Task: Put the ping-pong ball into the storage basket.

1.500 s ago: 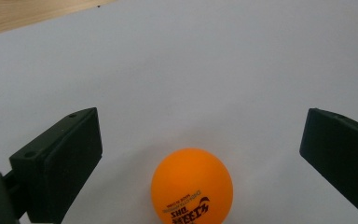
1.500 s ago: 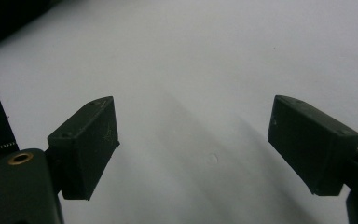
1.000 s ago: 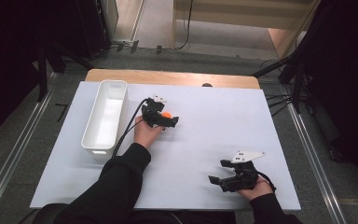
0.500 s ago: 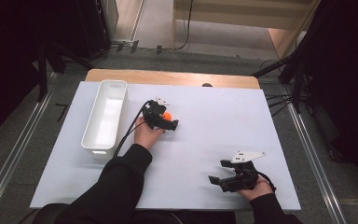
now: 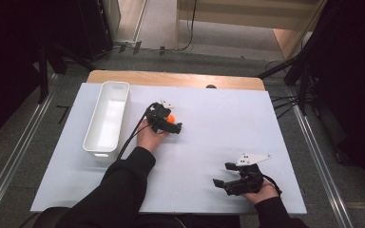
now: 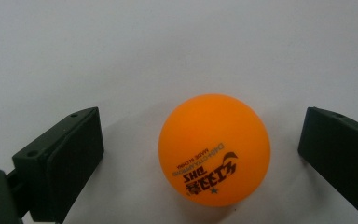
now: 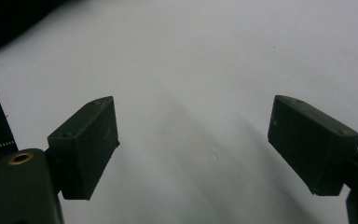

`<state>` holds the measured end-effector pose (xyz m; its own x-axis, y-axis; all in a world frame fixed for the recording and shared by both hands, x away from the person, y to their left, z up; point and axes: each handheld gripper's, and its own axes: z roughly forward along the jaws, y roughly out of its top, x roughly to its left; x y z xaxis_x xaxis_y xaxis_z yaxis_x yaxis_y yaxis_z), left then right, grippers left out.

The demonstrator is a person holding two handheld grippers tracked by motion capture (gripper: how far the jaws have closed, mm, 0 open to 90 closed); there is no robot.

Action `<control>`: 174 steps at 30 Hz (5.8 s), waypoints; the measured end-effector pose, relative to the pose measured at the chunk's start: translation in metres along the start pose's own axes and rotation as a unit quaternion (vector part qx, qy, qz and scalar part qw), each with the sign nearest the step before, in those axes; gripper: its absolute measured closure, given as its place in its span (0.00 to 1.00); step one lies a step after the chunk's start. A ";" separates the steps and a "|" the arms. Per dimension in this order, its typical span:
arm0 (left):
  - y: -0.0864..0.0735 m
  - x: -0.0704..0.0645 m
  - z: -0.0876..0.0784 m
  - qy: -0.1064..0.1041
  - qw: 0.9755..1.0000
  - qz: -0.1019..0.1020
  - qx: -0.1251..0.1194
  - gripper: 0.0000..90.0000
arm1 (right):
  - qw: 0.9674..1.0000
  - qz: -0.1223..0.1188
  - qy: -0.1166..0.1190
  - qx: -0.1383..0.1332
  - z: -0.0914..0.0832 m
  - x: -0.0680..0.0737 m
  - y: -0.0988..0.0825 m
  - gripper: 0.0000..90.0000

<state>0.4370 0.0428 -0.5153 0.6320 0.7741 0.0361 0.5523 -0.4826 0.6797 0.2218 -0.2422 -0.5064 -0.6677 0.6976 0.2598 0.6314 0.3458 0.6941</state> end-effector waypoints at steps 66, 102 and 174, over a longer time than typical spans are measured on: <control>0.002 -0.002 -0.029 -0.035 0.999 -0.020 -0.030 0.56 | 1.000 -0.005 -0.004 0.003 0.001 0.001 0.000 0.16; 0.009 -0.009 -0.062 -0.135 0.991 0.010 -0.005 0.56 | 1.000 -0.005 -0.001 -0.001 0.000 0.001 0.000 0.16; 0.033 0.021 -0.133 -0.163 0.986 -0.001 -0.011 0.56 | 1.000 -0.003 0.003 -0.005 0.000 0.000 0.001 0.16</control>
<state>0.3959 0.0973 -0.3940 0.7741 0.6002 -0.2015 0.5448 -0.4692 0.6950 0.2222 -0.2415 -0.5053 -0.6735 0.6920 0.2599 0.6235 0.3429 0.7026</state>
